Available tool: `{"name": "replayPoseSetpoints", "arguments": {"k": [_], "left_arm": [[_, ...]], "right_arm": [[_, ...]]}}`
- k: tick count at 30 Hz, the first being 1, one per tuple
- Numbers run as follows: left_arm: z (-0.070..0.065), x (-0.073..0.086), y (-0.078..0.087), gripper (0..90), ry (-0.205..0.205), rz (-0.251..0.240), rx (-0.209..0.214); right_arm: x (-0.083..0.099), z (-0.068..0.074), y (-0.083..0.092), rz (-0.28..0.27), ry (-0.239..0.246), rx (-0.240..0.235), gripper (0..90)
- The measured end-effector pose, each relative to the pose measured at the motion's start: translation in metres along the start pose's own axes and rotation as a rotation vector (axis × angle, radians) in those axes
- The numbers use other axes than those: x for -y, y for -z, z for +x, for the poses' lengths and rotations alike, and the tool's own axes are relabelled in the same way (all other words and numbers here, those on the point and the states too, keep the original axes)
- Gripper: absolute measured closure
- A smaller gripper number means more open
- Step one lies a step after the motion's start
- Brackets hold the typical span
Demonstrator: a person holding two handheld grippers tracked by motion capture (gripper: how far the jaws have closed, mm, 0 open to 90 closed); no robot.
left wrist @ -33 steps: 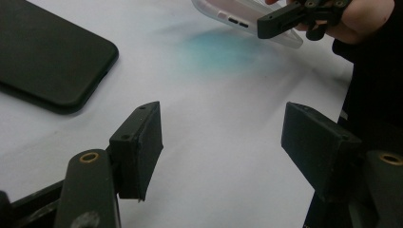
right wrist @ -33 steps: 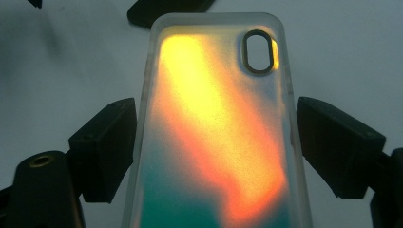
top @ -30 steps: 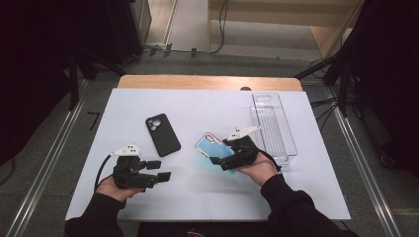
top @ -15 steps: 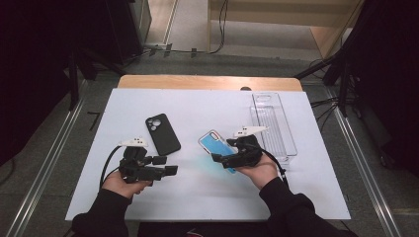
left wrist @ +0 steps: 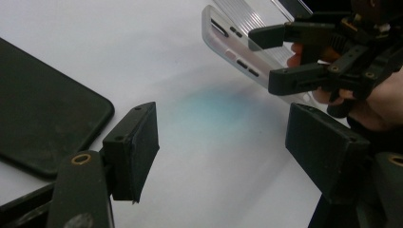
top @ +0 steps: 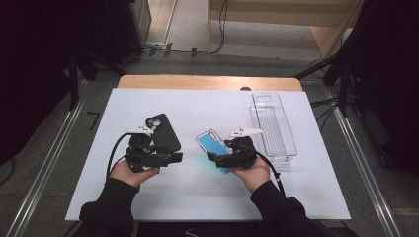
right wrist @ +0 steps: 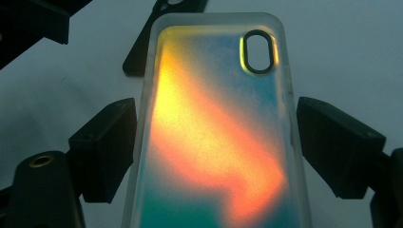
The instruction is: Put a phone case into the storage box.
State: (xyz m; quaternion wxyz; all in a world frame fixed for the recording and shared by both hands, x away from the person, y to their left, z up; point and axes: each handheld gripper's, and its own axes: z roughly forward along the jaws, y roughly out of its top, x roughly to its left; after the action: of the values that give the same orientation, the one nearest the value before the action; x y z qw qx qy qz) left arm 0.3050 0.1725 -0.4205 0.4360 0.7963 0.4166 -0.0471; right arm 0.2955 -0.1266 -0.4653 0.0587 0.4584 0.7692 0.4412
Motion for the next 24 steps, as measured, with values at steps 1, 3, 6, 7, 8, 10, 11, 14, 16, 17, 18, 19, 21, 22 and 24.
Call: {"name": "replayPoseSetpoints", "arguments": {"k": [1,3,6,7,8,10,11,14,16,17,18,19,21,22,24], "left_arm": [[-0.001,-0.002,-0.001,26.8,0.001,0.005,-0.004],[-0.002,-0.006,-0.002,26.9,0.006,0.015,-0.001],[-0.005,-0.012,-0.005,27.3,0.013,0.022,-0.003],[-0.005,-0.013,-0.006,27.4,0.019,0.022,-0.002],[-0.005,-0.015,-0.007,27.4,0.028,0.025,-0.004],[-0.005,-0.017,-0.01,27.4,0.035,0.031,-0.002],[-0.006,-0.019,-0.011,27.4,0.038,0.032,-0.008],[-0.005,-0.023,-0.016,27.5,0.066,0.04,0.002],[-0.003,-0.025,-0.02,27.5,0.096,0.046,0.002],[-0.002,-0.027,-0.022,27.5,0.105,0.046,0.003],[-0.001,-0.028,-0.024,27.5,0.112,0.042,0.002],[-0.001,-0.029,-0.025,27.5,0.112,0.038,-0.006],[-0.001,-0.032,-0.027,27.6,0.106,0.036,-0.029],[-0.001,-0.034,-0.028,27.6,0.101,0.034,-0.041],[-0.002,-0.037,-0.031,27.6,0.101,0.024,-0.055]], "right_arm": [[0.0,0.001,-0.001,-0.004,-0.005,0.002,15.1],[0.002,0.003,-0.004,-0.003,-0.019,0.006,15.1],[0.003,0.005,-0.009,-0.012,-0.04,0.006,15.1],[0.004,0.005,-0.01,-0.012,-0.045,0.012,15.1],[0.004,0.005,-0.011,-0.015,-0.049,0.014,15.1],[0.004,0.005,-0.013,-0.027,-0.066,0.017,15.1],[0.005,0.005,-0.013,-0.029,-0.077,0.017,15.1],[0.006,0.007,-0.016,-0.045,-0.105,0.016,15.1],[0.007,0.009,-0.018,-0.063,-0.118,0.008,15.0],[0.008,0.01,-0.019,-0.076,-0.114,0.008,15.1],[0.008,0.011,-0.02,-0.078,-0.114,0.012,15.1],[0.008,0.011,-0.021,-0.083,-0.12,0.01,15.0],[0.008,0.013,-0.022,-0.095,-0.133,0.016,15.1],[0.009,0.014,-0.022,-0.102,-0.141,0.017,15.1],[0.009,0.017,-0.021,-0.12,-0.151,0.018,15.1]]}}
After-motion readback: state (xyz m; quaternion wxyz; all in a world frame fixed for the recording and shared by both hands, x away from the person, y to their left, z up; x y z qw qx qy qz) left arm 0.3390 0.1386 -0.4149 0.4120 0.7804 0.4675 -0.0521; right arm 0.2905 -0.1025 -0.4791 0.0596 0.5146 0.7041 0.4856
